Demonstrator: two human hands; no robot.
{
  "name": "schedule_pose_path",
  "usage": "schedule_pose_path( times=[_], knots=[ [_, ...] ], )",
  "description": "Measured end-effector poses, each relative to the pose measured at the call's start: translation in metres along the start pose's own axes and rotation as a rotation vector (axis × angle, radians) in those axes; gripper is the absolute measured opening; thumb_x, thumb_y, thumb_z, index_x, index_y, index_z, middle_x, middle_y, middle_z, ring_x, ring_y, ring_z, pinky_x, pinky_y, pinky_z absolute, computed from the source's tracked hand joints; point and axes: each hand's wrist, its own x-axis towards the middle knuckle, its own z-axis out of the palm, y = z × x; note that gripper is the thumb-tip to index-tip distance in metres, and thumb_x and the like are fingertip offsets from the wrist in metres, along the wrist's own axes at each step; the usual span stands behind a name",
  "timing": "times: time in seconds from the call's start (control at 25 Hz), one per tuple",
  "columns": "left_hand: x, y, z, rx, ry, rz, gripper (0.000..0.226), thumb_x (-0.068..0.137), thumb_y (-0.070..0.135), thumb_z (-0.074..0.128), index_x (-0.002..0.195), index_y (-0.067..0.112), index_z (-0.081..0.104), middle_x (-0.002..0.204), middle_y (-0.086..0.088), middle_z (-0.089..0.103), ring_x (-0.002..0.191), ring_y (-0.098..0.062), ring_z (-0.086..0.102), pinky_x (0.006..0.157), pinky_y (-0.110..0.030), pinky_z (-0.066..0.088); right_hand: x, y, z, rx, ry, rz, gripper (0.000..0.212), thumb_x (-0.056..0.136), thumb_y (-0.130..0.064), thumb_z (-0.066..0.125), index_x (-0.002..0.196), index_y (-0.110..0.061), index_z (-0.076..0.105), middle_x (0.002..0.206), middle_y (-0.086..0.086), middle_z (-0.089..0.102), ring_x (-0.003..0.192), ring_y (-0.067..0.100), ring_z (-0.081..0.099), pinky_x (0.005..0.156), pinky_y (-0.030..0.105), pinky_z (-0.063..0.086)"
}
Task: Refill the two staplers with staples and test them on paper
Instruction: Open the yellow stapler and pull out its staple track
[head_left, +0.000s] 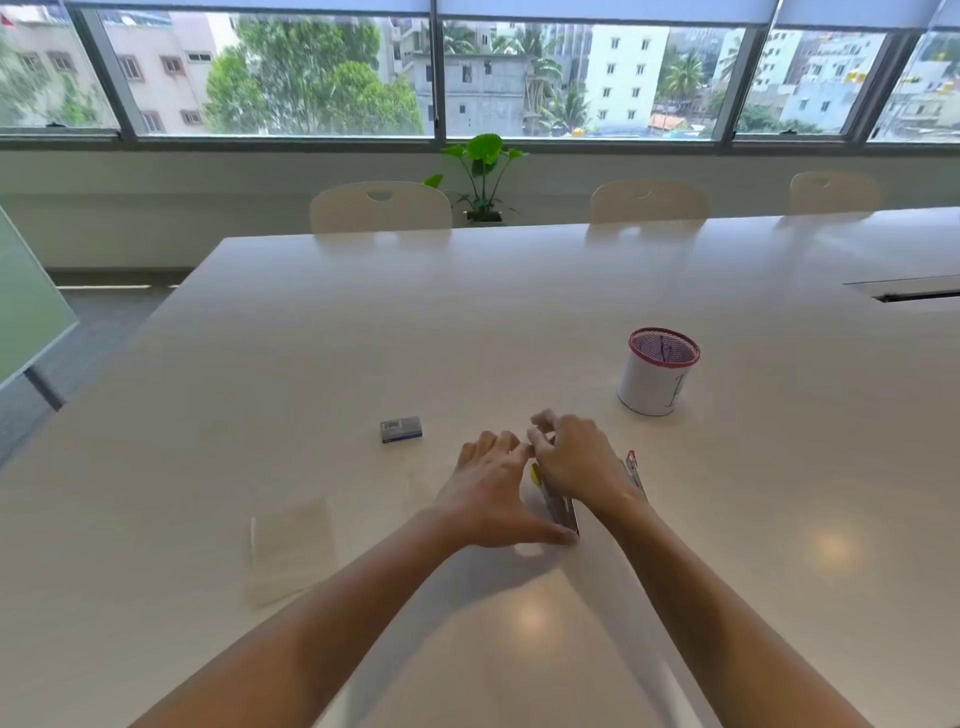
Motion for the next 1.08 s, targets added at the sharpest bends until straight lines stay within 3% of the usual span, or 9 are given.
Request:
schedule_pose_path(
  times=[0.36,0.52,0.64,0.76,0.92,1.08],
  knots=[
    [0.003,0.008,0.009,-0.046,0.051,-0.080,0.094,0.049,0.079,0.073,0.120,0.021,0.052,0.106,0.007,0.047,0.102,-0.014,0.037,0.089,-0.033,0.030,0.002,0.025,-0.003,0.088,-0.056,0.078,0.026,0.097,-0.027,0.057,0.118,-0.019,0.069,0.114,0.000,0.072,0.101,0.017,0.066,0.092,0.028,0.050],
    [0.000,0.006,0.008,-0.092,0.163,-0.072,0.097,0.048,0.072,0.075,0.125,0.018,0.053,0.111,0.007,0.049,0.105,-0.011,0.037,0.086,-0.029,0.027,0.002,0.032,-0.006,0.393,-0.056,0.184,0.026,0.098,-0.032,0.056,0.117,-0.019,0.067,0.105,-0.001,0.073,0.093,0.015,0.069,0.093,0.037,0.055],
    [0.001,0.002,0.001,-0.108,0.283,-0.091,0.099,0.048,0.073,0.073,0.126,0.016,0.053,0.114,0.008,0.051,0.108,-0.011,0.040,0.086,-0.028,0.026,0.001,0.027,-0.004,0.475,-0.076,0.212,0.029,0.099,-0.040,0.053,0.114,-0.017,0.064,0.094,-0.002,0.072,0.085,0.014,0.071,0.088,0.039,0.058],
    [0.006,-0.003,-0.008,-0.118,0.354,-0.128,0.099,0.046,0.073,0.071,0.126,0.017,0.052,0.116,0.008,0.049,0.113,-0.012,0.041,0.093,-0.029,0.030,0.000,0.014,0.002,0.504,-0.043,0.199,0.032,0.098,-0.045,0.053,0.103,-0.016,0.066,0.083,-0.004,0.071,0.076,0.013,0.068,0.078,0.032,0.057],
    [0.006,-0.012,-0.018,-0.180,0.378,-0.103,0.097,0.050,0.066,0.077,0.129,0.018,0.049,0.119,0.009,0.045,0.115,-0.011,0.040,0.095,-0.027,0.029,0.000,-0.003,0.010,0.513,0.000,0.123,0.030,0.096,-0.046,0.056,0.093,-0.019,0.067,0.075,-0.007,0.068,0.065,0.006,0.061,0.055,0.015,0.041],
    [-0.002,-0.025,-0.027,-0.445,0.338,-0.079,0.093,0.057,0.058,0.081,0.135,0.022,0.046,0.124,0.010,0.045,0.114,-0.008,0.046,0.091,-0.020,0.037,0.002,-0.014,0.018,0.604,0.080,0.062,0.026,0.097,-0.043,0.056,0.092,-0.020,0.067,0.069,-0.010,0.066,0.059,0.000,0.060,0.051,0.011,0.040]
  ],
)
